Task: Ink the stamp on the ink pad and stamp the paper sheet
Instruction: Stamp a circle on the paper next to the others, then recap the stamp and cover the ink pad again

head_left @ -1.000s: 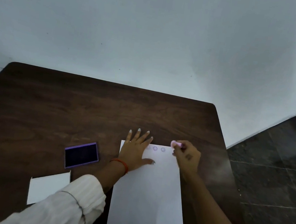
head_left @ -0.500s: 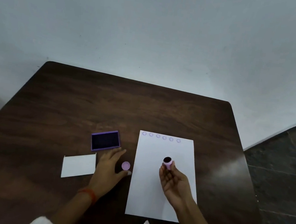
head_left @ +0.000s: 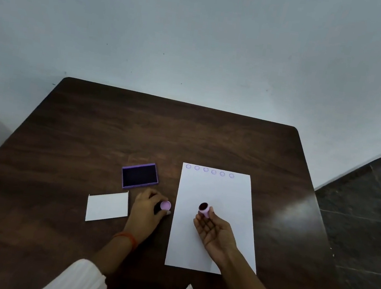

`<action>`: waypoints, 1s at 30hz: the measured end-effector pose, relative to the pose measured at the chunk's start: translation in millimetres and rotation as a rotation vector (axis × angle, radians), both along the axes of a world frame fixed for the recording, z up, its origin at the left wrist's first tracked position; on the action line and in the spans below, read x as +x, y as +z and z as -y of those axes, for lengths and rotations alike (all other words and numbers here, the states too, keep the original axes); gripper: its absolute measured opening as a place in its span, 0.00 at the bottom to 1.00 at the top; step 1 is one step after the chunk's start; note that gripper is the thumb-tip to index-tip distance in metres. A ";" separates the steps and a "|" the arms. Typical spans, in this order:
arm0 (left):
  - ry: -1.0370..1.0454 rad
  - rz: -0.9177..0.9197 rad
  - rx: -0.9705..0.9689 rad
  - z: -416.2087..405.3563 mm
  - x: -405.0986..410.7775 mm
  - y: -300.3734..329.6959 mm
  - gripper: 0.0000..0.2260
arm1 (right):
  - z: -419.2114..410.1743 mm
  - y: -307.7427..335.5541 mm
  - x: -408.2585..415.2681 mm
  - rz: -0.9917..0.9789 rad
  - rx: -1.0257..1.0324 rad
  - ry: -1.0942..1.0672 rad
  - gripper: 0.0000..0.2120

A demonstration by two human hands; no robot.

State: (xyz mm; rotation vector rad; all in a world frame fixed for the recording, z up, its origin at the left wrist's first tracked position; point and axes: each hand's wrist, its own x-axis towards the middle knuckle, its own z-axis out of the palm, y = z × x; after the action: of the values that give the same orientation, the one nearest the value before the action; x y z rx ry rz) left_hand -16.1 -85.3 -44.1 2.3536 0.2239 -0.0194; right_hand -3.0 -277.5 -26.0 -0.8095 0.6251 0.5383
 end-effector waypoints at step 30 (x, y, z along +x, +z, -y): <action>0.078 0.129 -0.231 6.5 -12.2 51.7 0.15 | -50.8 37.3 6.9 0.958 -0.990 0.459 0.07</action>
State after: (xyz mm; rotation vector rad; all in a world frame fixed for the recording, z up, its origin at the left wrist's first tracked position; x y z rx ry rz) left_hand -28.3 -91.8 7.5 2.1057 0.2364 0.1366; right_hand 3.9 -226.8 11.2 -2.0025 -0.2654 0.1550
